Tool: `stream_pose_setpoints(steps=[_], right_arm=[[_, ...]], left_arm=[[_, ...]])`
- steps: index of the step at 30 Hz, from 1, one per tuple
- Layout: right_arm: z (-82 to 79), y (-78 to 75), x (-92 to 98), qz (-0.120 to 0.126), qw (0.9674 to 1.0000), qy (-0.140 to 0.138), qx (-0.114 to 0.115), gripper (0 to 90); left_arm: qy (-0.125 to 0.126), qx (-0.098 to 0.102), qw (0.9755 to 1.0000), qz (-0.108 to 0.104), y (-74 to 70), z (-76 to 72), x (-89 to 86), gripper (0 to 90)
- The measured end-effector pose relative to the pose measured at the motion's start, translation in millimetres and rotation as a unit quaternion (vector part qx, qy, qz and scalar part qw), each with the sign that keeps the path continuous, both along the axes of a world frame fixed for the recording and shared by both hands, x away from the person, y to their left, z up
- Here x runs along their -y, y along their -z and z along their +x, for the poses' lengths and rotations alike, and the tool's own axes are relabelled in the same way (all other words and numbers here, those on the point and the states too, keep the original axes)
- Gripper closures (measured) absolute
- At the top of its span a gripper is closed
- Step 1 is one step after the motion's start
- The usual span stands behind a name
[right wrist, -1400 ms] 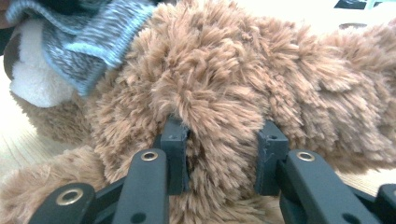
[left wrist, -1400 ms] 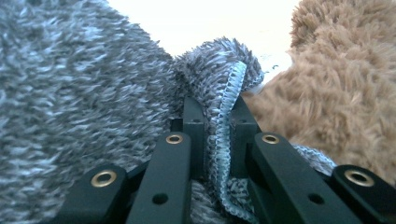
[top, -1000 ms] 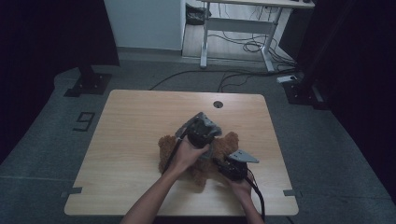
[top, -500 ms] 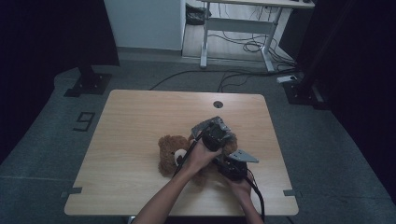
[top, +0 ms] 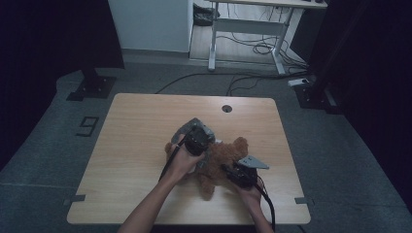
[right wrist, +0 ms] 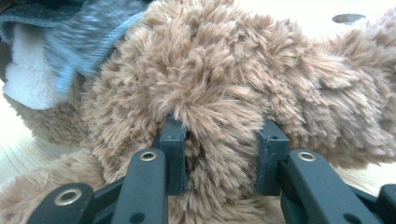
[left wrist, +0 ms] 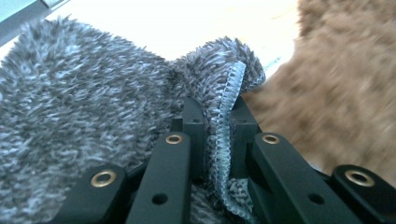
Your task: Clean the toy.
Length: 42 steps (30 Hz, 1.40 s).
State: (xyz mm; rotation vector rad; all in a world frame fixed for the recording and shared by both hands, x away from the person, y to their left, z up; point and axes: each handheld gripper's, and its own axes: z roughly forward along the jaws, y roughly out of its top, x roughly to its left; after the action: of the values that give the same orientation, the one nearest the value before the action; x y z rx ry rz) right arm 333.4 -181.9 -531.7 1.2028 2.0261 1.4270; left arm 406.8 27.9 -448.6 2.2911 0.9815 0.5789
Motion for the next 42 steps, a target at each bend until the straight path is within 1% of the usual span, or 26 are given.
stream_pose_setpoints(steps=[3, 4, 6, 11, 13, 16, 18, 20, 21, 23, 25, 26, 28, 29, 30, 31, 34, 36, 38, 42], right_arm=[[0.4, 0.0, 0.1, 0.000, 1.0000, 0.000, 0.000, 63.2], [0.4, 0.0, 0.3, 0.000, 1.0000, 0.001, 0.000, 63.2], [0.4, 0.0, 0.3, 0.001, 1.0000, 0.001, -0.001, 63.2], [0.5, 0.0, 0.3, 0.000, 1.0000, 0.002, 0.001, 63.2], [0.5, -0.1, 0.1, 0.001, 1.0000, 0.003, 0.000, 63.2], [0.5, 0.0, 0.2, 0.000, 1.0000, 0.003, 0.000, 63.2], [0.4, 0.0, 0.1, 0.000, 1.0000, 0.004, 0.000, 63.3], [0.1, 0.0, 0.0, 0.000, 1.0000, 0.004, 0.000, 63.3], [0.1, 0.1, -0.1, 0.000, 1.0000, 0.004, 0.001, 63.3], [-0.1, 0.1, -0.2, 0.000, 1.0000, 0.004, 0.001, 63.8], [-0.6, 0.0, -0.8, -0.001, 1.0000, 0.005, 0.004, 65.0], [-0.9, -0.1, -1.2, -0.003, 1.0000, 0.006, 0.006, 65.9], [-1.8, -0.6, -2.4, -0.006, 0.9999, 0.010, 0.011, 67.8], [-1.9, -0.7, -3.2, -0.005, 0.9998, 0.012, 0.013, 68.4], [-1.8, -1.0, -3.7, -0.004, 0.9998, 0.015, 0.014, 69.1], [-1.4, -1.2, -3.9, -0.002, 0.9998, 0.017, 0.015, 69.5], [2.2, -2.5, -5.4, 0.003, 0.9994, 0.029, 0.017, 70.8], [6.2, -3.0, -6.9, 0.001, 0.9991, 0.036, 0.022, 71.1], [14.0, -3.3, -7.4, 0.003, 0.9989, 0.041, 0.024, 71.1], [31.4, -3.3, -5.9, -0.001, 0.9989, 0.031, 0.034, 71.0]], left_arm=[[-0.013, 0.013, 0.9997, -0.014, -6.2, -4.8, -20.8, 80.8], [-0.014, 0.014, 0.9997, -0.013, -8.1, -5.7, -26.3, 80.9], [-0.024, 0.017, 0.9994, -0.020, -10.6, -8.2, -42.2, 80.8], [-0.045, 0.023, 0.9982, -0.033, -7.4, -16.4, -74.6, 80.7], [-0.055, 0.019, 0.9972, -0.048, -4.8, -20.4, -90.2, 80.6], [-0.066, 0.011, 0.9959, -0.062, -0.3, -24.2, -109.0, 80.3], [-0.069, 0.003, 0.9949, -0.074, 2.8, -26.5, -117.0, 80.2], [-0.066, -0.003, 0.9939, -0.089, 5.0, -30.0, -123.2, 80.1], [-0.063, -0.002, 0.9927, -0.103, 4.5, -32.9, -125.4, 80.1], [-0.055, 0.000, 0.9910, -0.122, 0.8, -37.9, -125.2, 80.1], [-0.045, 0.001, 0.9895, -0.138, -3.0, -42.2, -121.6, 80.0], [-0.038, 0.003, 0.9894, -0.140, -5.0, -44.5, -118.4, 80.0], [-0.025, 0.005, 0.9902, -0.138, -7.5, -48.2, -110.8, 79.9], [-0.018, 0.005, 0.9898, -0.141, -8.0, -50.0, -105.8, 79.9], [-0.013, 0.005, 0.9899, -0.141, -8.2, -50.8, -103.1, 79.9], [-0.010, 0.007, 0.9906, -0.136, -8.1, -50.9, -98.3, 79.8], [-0.010, 0.006, 0.9912, -0.132, -6.8, -44.9, -90.3, 79.5], [-0.015, 0.006, 0.9916, -0.129, -5.8, -36.7, -87.4, 79.5], [-0.024, 0.004, 0.9909, -0.133, -5.2, -26.6, -86.7, 79.4], [-0.034, 0.000, 0.9897, -0.139, -7.2, -12.2, -86.9, 79.4]])
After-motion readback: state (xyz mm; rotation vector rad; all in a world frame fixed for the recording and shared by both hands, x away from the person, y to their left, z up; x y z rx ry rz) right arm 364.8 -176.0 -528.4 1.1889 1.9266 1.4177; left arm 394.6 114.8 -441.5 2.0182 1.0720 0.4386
